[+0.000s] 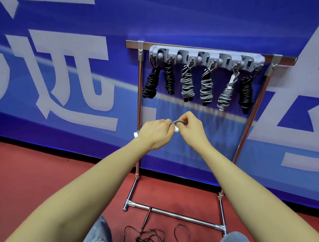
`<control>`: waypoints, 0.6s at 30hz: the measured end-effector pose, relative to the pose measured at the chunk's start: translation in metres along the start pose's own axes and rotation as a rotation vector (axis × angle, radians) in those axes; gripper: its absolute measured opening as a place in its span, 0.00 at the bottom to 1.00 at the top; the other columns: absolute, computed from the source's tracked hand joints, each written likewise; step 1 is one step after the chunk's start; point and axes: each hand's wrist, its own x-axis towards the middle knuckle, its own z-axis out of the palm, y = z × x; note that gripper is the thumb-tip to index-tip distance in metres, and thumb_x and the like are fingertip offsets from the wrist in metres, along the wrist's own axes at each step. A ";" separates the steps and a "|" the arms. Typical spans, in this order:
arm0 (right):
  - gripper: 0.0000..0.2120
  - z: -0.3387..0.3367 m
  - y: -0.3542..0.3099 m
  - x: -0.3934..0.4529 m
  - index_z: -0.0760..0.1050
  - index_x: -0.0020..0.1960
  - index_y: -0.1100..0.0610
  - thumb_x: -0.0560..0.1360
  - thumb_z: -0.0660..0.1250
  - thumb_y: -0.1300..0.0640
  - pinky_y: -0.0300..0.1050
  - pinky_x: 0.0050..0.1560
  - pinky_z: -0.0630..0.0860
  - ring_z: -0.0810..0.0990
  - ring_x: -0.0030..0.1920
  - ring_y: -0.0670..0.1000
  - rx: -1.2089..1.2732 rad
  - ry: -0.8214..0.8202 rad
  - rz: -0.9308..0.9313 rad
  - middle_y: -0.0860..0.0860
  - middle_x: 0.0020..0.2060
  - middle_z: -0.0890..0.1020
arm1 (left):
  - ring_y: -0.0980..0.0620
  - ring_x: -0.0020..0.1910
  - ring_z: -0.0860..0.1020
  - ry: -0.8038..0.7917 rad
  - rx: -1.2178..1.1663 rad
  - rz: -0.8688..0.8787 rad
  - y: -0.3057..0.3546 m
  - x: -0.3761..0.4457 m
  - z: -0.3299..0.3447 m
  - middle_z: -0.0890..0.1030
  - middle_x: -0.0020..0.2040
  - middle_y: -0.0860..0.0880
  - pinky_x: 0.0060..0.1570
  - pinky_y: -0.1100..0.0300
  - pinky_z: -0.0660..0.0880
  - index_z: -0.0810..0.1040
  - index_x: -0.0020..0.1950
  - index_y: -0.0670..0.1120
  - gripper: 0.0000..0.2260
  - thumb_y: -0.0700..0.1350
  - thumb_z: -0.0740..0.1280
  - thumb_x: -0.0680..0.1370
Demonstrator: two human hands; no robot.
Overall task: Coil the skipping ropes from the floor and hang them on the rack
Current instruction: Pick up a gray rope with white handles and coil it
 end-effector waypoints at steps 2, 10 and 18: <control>0.01 -0.002 -0.001 0.000 0.72 0.44 0.57 0.75 0.63 0.61 0.47 0.42 0.73 0.73 0.40 0.50 0.051 0.012 -0.009 0.48 0.39 0.77 | 0.47 0.34 0.72 0.034 -0.052 -0.059 0.001 0.002 0.002 0.71 0.35 0.51 0.33 0.56 0.66 0.66 0.43 0.45 0.13 0.51 0.51 0.81; 0.04 -0.013 -0.005 -0.002 0.76 0.46 0.60 0.73 0.67 0.66 0.30 0.43 0.73 0.79 0.42 0.45 0.438 -0.074 -0.001 0.52 0.42 0.82 | 0.42 0.39 0.75 0.004 -0.289 -0.186 0.005 0.008 -0.004 0.79 0.40 0.48 0.34 0.54 0.67 0.62 0.50 0.49 0.05 0.50 0.53 0.78; 0.06 -0.014 -0.001 -0.001 0.75 0.49 0.60 0.75 0.66 0.68 0.38 0.49 0.77 0.81 0.45 0.45 0.529 -0.123 -0.080 0.53 0.45 0.82 | 0.43 0.40 0.76 0.018 -0.391 -0.171 0.004 0.005 -0.009 0.80 0.41 0.47 0.39 0.51 0.71 0.62 0.51 0.49 0.06 0.50 0.51 0.80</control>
